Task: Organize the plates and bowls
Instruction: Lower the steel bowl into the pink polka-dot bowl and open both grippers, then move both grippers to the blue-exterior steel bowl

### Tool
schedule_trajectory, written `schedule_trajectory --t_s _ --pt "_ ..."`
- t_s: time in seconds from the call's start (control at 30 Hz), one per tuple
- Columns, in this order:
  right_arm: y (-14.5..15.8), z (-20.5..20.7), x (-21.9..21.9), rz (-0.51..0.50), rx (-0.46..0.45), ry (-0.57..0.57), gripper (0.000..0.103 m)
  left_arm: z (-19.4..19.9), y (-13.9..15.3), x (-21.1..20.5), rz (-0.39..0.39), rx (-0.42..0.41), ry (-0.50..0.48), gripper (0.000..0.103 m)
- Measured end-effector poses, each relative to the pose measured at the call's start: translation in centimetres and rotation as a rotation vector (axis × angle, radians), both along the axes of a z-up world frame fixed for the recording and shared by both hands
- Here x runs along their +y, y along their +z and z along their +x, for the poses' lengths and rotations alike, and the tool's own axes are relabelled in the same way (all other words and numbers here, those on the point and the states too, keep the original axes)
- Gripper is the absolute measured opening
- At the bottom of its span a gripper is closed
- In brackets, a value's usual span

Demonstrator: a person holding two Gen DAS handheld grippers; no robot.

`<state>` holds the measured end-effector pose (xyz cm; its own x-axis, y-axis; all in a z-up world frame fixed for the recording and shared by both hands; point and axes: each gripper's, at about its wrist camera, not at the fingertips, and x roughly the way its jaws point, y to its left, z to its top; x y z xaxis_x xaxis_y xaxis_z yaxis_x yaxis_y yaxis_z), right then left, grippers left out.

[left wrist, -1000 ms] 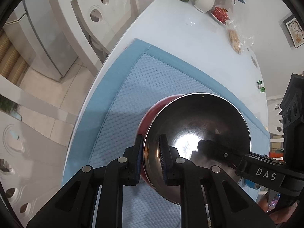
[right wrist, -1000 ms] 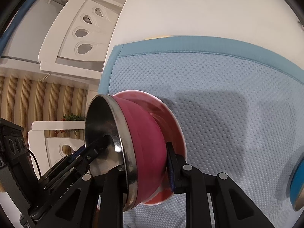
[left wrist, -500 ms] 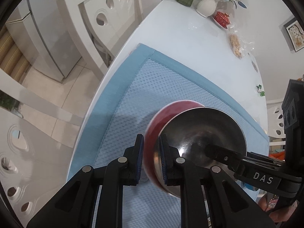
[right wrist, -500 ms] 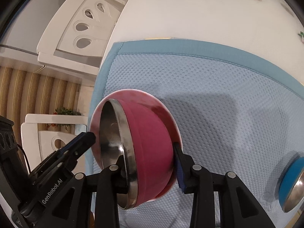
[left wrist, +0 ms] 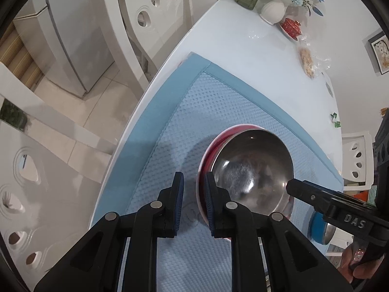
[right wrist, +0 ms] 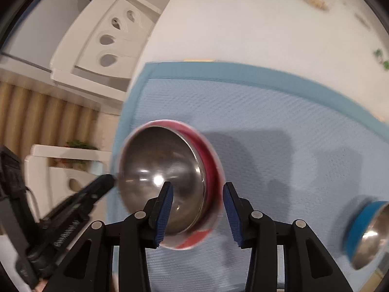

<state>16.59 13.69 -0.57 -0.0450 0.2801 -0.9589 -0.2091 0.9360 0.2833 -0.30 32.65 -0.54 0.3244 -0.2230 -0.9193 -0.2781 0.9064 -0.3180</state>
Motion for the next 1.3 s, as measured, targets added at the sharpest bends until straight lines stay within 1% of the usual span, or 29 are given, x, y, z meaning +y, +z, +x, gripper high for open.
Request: schedule_trajectory --t_s 0.07,0.13,0.23,0.33,0.37,0.4,0.43,0.47,0.5,0.53,0.6,0.67,0.73,0.8,0.87,1.0,1.07,1.3 --pt "-0.2 0.0 -0.4 -0.019 0.005 -0.006 0.041 0.0 0.1 0.0 -0.003 0.001 -0.003 0.015" --pt "-0.4 -0.1 -1.2 0.004 0.028 -0.037 0.041 -0.1 0.2 -0.1 -0.004 0.002 -0.009 0.016" --pt "-0.3 -0.7 -1.9 0.006 0.031 -0.055 0.041 -0.2 0.3 -0.4 0.003 0.018 -0.014 0.028" --pt "0.1 -1.2 -2.3 0.039 0.047 -0.076 0.041 -0.4 0.4 -1.0 0.02 0.034 -0.028 0.03" --pt "0.3 -1.5 -2.5 0.042 0.046 -0.081 0.041 -0.5 0.6 -1.3 0.029 0.037 -0.036 0.033" --pt "0.5 -1.8 -2.6 0.04 0.043 -0.081 0.041 -0.7 0.7 -1.6 0.036 0.041 -0.042 0.037" --pt "0.6 -2.0 -2.7 0.039 0.042 -0.081 0.044 -0.8 0.8 -1.9 0.042 0.044 -0.047 0.052" --pt "0.9 -2.5 -3.0 0.042 0.042 -0.085 0.048 -1.1 0.9 -2.1 0.043 0.041 -0.049 0.068" --pt "1.0 -2.7 -3.0 0.048 0.04 -0.087 0.052 -1.3 1.2 -2.3 0.045 0.032 -0.048 0.073" --pt "1.2 -3.2 -3.3 0.058 0.037 -0.09 0.053 -1.7 1.5 -2.7 0.052 0.022 -0.045 0.077" --pt "1.6 -4.0 -4.0 0.073 0.035 -0.095 0.055 -2.5 1.9 -3.7 0.069 0.026 -0.049 0.078" --pt "1.6 -4.9 -4.9 0.083 0.044 -0.097 0.058 -3.2 2.3 -4.6 0.07 0.026 -0.058 0.078" --pt "1.6 -5.4 -5.5 0.091 0.049 -0.087 0.058 -4.0 2.8 -5.7 0.084 0.02 -0.065 0.078" --pt "1.9 -6.3 -6.5 0.102 0.047 -0.062 0.058 -5.1 3.2 -7.3 0.104 0.021 -0.051 0.078" --pt "2.2 -7.2 -7.7 0.108 0.055 -0.032 0.058 -5.9 3.4 -8.7 0.092 0.027 -0.047 0.078" --pt "2.9 -9.1 -11.6 0.147 0.069 -0.005 0.058 -7.6 3.6 -12.1 0.094 0.033 -0.045 0.078" --pt "3.1 -9.8 -13.7 0.147 0.068 0.001 0.058 -8.3 3.5 -13.8 0.093 0.042 -0.046 0.078" --pt "2.9 -11.2 -21.3 0.152 0.065 -0.025 0.058 -9.6 3.1 -19.6 0.082 0.054 -0.053 0.078"
